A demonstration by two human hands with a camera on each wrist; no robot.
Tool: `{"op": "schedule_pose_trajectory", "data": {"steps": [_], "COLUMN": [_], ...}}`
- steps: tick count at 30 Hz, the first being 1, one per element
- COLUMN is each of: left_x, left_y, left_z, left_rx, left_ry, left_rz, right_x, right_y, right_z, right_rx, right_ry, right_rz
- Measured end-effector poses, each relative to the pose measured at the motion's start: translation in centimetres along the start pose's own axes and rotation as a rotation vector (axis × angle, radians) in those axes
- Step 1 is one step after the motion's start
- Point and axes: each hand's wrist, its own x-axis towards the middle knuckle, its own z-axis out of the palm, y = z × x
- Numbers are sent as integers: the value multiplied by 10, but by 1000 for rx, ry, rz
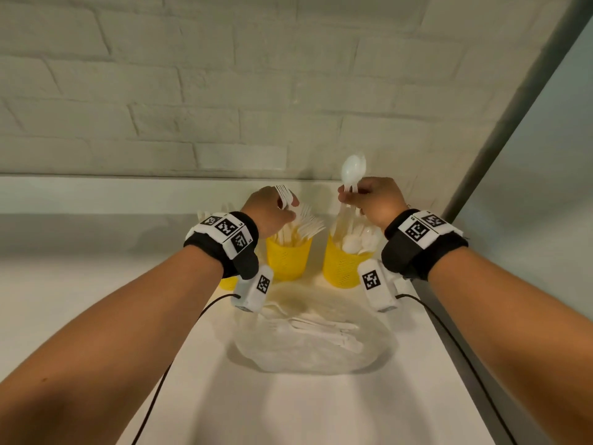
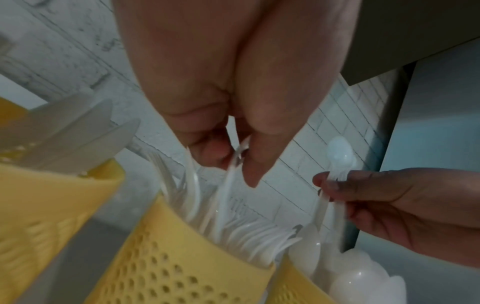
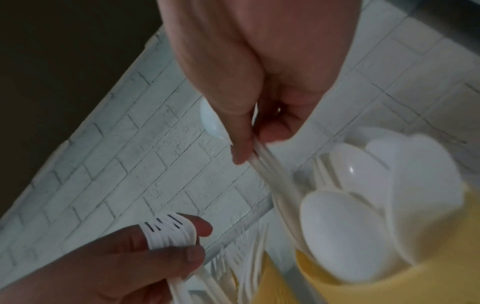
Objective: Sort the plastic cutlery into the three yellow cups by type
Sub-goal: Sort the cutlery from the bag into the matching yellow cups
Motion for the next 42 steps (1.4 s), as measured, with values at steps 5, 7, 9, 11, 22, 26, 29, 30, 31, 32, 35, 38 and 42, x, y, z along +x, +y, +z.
{"op": "schedule_pose_trajectory", "data": {"steps": [5,7,9,11,22,26,29,30,31,32,35,38,42], "left_x": [-7,-6,-6,-4,-14,-39,-72,-83,-94,-104,-129,-148,-164], "left_y": [6,8,12,12,13,14,14,11,6,-2,-21,-30,-41], "left_z": [-6,-4,-2,0,-3,-12,-8,-2,5,12,29,36,41], "left_rx": [15,90,143,122,203,136,34,75,158,259,488,513,300], "left_ry": [11,4,-8,31,-75,33,1,-82,-168,-233,-273,-295,-361], "left_rz": [-3,-18,-36,-44,-54,-9,64,87,102,106,31,-73,-215], "right_x": [3,1,-3,-6,-17,-30,-64,-78,-93,-105,-130,-142,-151], "right_y": [-1,-4,-5,-6,3,-6,-13,-13,-10,-5,19,36,43], "right_z": [-2,2,6,7,3,-5,4,11,18,26,43,47,56], "right_rx": [-300,-538,-689,-722,-831,-653,-332,-274,-300,-394,-711,-822,-887], "right_ry": [-112,-154,-189,-198,-249,-131,-91,-210,-372,-533,-771,-767,-767], "right_rz": [108,112,101,69,88,4,-229,-245,-246,-246,-254,-190,-121]}}
